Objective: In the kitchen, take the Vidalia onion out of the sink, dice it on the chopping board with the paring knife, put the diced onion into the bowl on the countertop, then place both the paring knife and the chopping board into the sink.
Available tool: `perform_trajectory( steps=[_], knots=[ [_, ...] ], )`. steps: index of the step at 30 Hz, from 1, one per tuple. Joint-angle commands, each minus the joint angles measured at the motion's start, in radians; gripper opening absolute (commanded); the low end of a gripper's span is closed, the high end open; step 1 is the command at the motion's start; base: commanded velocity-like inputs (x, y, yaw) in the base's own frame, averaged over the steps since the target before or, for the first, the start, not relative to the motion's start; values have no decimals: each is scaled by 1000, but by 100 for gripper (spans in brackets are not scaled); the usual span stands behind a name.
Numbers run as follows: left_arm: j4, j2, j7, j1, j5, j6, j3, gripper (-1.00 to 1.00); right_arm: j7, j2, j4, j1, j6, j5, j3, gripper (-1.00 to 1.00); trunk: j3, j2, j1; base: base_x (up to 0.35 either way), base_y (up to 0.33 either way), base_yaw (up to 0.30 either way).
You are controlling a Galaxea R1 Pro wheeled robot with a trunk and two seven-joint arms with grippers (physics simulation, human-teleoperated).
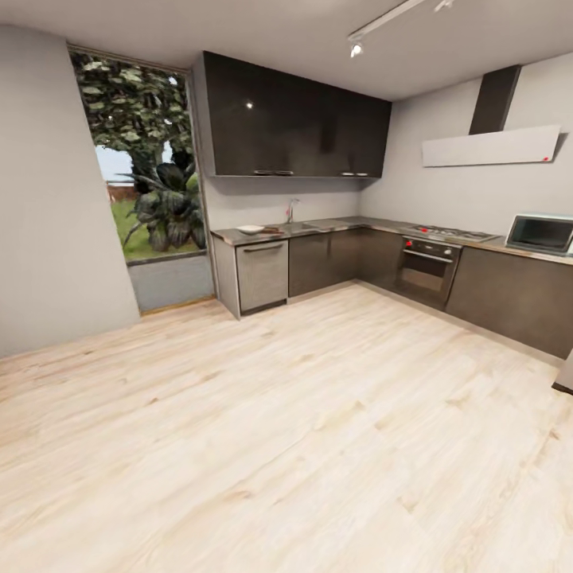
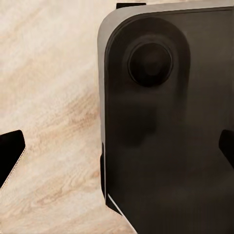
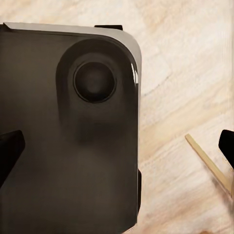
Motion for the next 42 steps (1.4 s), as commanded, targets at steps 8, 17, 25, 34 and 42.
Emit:
perform_trajectory(
  steps=[8, 17, 25, 34, 42],
  knots=[
    [-1, 1, -1, 0, 0, 0, 0, 100, 0, 0, 0, 0, -3, 0, -1, 100, -1, 0, 1, 342, 0, 0],
    [-1, 1, -1, 0, 0, 0, 0, 100, 0, 0, 0, 0, -3, 0, -1, 100, -1, 0, 1, 342, 0, 0],
    [-1, 0, -1, 0, 0, 0, 0, 100, 0, 0, 0, 0, -3, 0, -1, 100, -1, 0, 1, 342, 0, -108],
    [-1, 0, -1, 0, 0, 0, 0, 100, 0, 0, 0, 0, -3, 0, -1, 100, -1, 0, 1, 342, 0, -258],
    [-1, 0, -1, 0, 0, 0, 0, 100, 0, 0, 0, 0, -3, 0, -1, 100, -1, 0, 1, 342, 0, -227]
  ],
)
